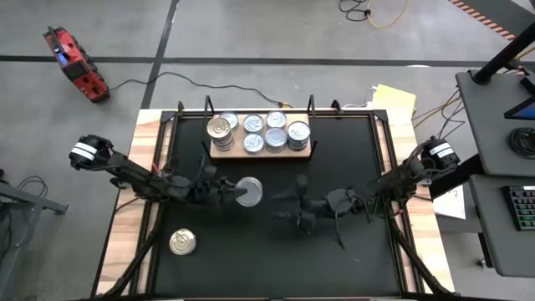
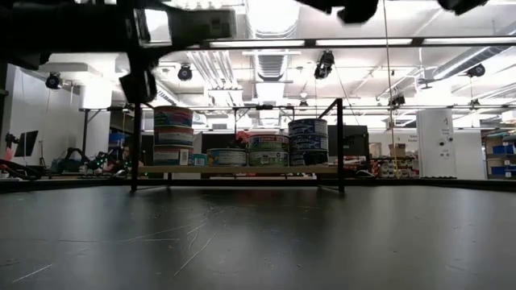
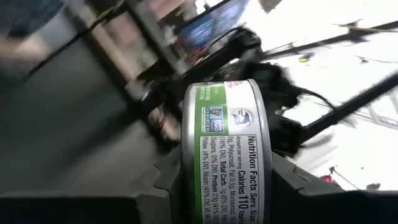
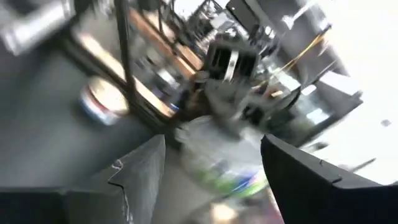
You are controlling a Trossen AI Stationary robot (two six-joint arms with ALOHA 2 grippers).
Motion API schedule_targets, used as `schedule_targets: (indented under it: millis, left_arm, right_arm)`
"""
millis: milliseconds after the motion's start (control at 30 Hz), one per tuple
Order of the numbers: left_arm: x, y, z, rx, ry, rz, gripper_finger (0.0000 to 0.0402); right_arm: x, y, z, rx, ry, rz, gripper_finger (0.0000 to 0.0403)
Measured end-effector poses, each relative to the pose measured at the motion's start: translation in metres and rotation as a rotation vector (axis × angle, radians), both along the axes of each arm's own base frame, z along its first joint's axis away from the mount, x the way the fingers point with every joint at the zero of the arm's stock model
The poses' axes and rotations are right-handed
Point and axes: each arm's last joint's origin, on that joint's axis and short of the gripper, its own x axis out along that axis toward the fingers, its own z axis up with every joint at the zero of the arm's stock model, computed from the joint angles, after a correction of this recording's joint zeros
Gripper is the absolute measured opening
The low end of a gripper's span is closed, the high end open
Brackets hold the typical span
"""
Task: Stack canned seafood by type on shelf
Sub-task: Stack the green tuna can on top of the other green tuna cans on the shelf
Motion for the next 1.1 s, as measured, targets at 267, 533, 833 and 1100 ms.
schedule_targets:
  millis: [267, 533, 833, 1100]
  left_arm:
    - [0.002, -0.002, -0.010, -0.125, 0.047, -0.009, 0.0118]
    - [0.002, -0.002, -0.009, -0.131, 0.036, -0.007, 0.0118]
    - [0.002, -0.002, -0.010, -0.126, 0.044, -0.010, 0.0125]
    - [0.002, -0.002, -0.010, -0.084, 0.055, -0.019, 0.0168]
  right_arm:
    - [0.021, 0.025, -0.010, -0.537, 0.077, -0.184, 0.0263]
    - [0.049, 0.028, -0.037, -0.814, 0.244, -0.347, 0.0295]
    - [0.083, 0.014, -0.036, -0.844, 0.297, -0.521, 0.0274]
    - [0.086, 0.012, -0.032, -0.853, 0.301, -0.527, 0.0163]
